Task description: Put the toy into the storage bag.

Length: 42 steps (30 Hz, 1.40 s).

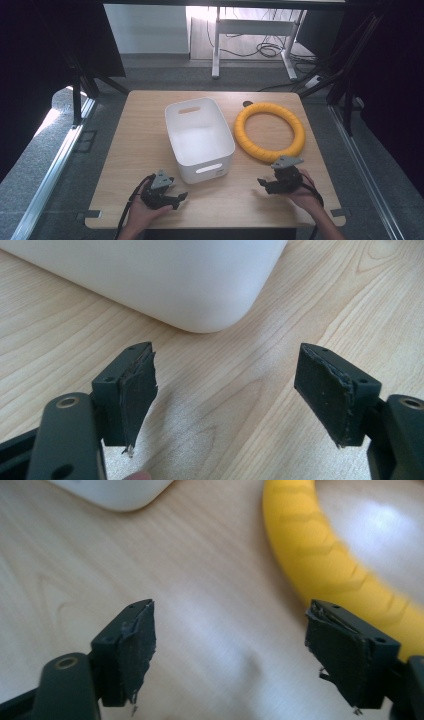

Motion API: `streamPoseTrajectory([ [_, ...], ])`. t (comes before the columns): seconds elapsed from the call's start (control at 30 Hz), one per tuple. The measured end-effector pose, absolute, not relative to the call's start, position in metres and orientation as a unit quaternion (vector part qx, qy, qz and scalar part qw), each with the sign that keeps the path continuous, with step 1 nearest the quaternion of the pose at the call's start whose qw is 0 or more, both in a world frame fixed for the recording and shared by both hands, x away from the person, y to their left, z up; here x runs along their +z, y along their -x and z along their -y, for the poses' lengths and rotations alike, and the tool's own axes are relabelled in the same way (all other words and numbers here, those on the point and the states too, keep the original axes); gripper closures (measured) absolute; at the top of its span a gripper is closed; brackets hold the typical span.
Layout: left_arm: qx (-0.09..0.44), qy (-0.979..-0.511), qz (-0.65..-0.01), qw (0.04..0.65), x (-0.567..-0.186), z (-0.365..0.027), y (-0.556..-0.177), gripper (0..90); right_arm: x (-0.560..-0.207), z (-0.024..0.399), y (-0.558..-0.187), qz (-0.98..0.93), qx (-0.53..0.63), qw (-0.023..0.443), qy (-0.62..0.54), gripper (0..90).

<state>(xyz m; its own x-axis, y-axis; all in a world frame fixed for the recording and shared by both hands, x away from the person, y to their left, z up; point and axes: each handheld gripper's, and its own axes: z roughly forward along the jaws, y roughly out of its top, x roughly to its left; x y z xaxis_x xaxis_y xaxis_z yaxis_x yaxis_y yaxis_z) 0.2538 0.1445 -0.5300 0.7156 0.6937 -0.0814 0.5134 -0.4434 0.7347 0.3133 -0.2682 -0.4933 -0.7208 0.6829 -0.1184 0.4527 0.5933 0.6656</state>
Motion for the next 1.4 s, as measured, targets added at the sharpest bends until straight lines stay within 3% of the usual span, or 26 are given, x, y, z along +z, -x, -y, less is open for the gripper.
streamPoseTrajectory([
  [0.2, 0.115, -0.841, -0.355, 0.391, -0.529, -0.144, -0.253, 24.8, -0.481, 0.256, -0.355, -0.89, 0.279, 0.164, -0.321, 17.4],
  [0.37, 0.113, -0.842, -0.356, 0.39, -0.53, -0.143, -0.253, 24.7, -0.491, 0.249, -0.405, -0.899, 0.235, 0.149, -0.337, 14.1],
  [0.57, 0.11, -0.844, -0.353, 0.389, -0.532, -0.142, -0.253, 24.8, -0.503, 0.244, -0.427, -0.904, 0.228, 0.113, -0.344, 15.0],
  [0.9, 0.11, -0.845, -0.349, 0.389, -0.531, -0.141, -0.253, 24.8, -0.513, 0.233, -0.437, -0.92, 0.19, 0.103, -0.326, 25.3],
  [1.17, 0.11, -0.847, -0.349, 0.385, -0.532, -0.141, -0.253, 24.7, -0.511, 0.235, -0.44, -0.919, 0.206, 0.077, -0.327, 47.5],
  [1.4, 0.11, -0.848, -0.348, 0.384, -0.532, -0.14, -0.253, 24.8, -0.51, 0.235, -0.441, -0.922, 0.203, 0.076, -0.322, 49.6],
])
